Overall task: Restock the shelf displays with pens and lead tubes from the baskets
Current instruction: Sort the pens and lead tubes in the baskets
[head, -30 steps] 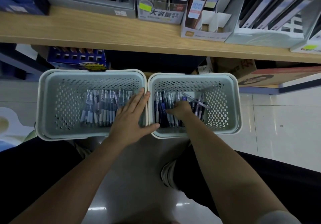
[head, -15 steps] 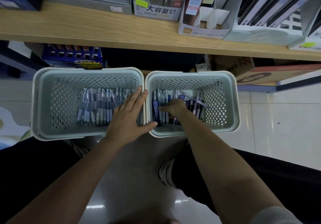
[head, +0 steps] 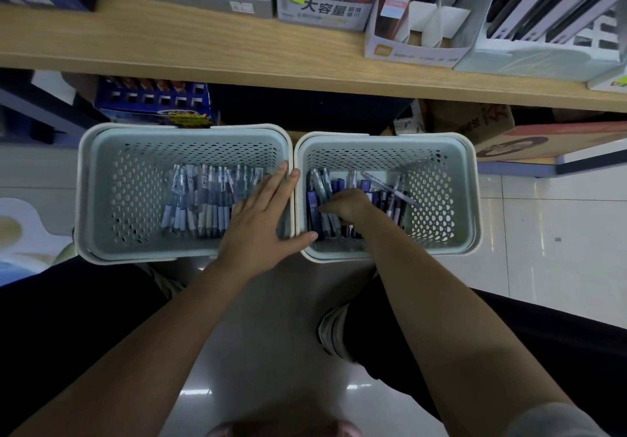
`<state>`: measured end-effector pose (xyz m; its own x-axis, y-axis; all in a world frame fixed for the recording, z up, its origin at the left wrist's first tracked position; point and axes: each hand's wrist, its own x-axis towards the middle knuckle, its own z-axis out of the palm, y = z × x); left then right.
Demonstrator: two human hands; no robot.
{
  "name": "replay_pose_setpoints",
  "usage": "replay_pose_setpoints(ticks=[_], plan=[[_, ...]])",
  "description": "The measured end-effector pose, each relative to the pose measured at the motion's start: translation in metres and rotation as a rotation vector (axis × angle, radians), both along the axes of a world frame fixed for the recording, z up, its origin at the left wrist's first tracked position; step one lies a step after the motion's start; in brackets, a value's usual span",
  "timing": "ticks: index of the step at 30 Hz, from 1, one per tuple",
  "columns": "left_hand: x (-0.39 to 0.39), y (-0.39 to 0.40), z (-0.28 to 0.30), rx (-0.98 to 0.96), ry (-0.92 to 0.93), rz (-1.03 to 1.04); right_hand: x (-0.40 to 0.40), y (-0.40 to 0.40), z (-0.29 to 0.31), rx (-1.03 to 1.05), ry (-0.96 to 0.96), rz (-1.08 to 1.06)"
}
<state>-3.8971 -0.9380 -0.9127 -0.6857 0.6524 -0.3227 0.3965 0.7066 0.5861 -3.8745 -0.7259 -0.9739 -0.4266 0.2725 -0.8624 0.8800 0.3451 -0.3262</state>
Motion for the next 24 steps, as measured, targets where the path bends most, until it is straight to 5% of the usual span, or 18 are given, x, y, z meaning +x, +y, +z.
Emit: replay_pose_setpoints(ticks=[10, 24], plan=[[0.0, -0.001, -0.001, 0.013, -0.001, -0.005, 0.004, -0.004, 0.006, -0.296, 0.065, -0.37], [0.0, 0.001, 0.008, -0.022, -0.026, -0.012, 0.027, 0.015, 0.052, -0.385, 0.226, -0.439]])
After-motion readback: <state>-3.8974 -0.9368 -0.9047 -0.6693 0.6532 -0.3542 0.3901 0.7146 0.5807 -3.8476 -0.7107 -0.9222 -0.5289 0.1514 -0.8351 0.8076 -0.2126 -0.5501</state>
